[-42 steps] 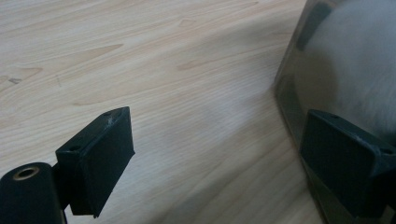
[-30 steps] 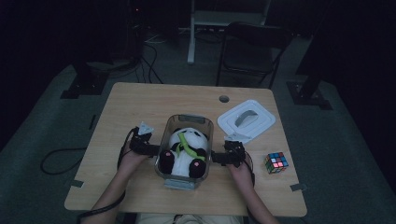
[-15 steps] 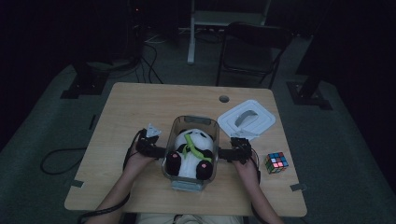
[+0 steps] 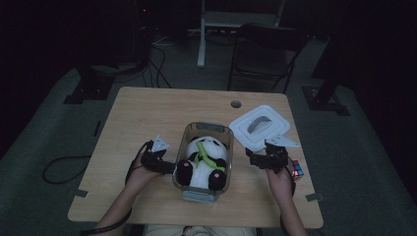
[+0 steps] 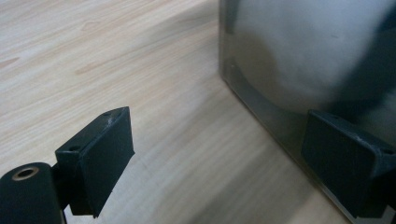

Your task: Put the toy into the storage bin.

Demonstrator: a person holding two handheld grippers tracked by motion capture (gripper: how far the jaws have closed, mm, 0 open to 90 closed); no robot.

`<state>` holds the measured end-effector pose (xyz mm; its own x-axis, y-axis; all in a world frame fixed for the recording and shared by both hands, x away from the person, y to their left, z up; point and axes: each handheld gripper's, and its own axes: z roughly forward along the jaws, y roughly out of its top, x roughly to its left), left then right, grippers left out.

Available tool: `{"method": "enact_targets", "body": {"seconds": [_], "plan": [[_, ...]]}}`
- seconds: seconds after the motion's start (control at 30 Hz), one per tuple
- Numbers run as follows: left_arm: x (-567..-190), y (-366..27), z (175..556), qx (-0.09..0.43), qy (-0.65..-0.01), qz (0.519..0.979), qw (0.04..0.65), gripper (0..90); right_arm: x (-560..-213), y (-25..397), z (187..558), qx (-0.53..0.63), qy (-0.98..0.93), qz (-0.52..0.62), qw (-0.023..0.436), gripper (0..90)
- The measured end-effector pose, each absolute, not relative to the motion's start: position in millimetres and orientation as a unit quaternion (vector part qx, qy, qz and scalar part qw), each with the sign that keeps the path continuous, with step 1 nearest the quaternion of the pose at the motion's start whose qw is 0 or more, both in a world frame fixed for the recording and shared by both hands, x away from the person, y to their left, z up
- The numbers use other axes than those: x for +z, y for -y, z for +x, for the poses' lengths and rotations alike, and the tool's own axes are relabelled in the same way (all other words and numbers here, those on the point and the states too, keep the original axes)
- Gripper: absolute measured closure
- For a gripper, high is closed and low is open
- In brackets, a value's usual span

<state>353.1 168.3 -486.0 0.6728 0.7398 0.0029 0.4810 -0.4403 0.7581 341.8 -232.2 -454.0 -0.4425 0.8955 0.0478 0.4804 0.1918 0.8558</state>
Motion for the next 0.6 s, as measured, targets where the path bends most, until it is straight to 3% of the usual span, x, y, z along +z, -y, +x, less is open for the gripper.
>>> {"method": "enact_targets", "body": {"seconds": [0.6], "plan": [[-490, -177, 327, 0.152, -0.344, 0.84, 0.392, 10.6, -469, 311, 298, 0.386, -0.676, 0.565, 0.275, 10.7]]}}
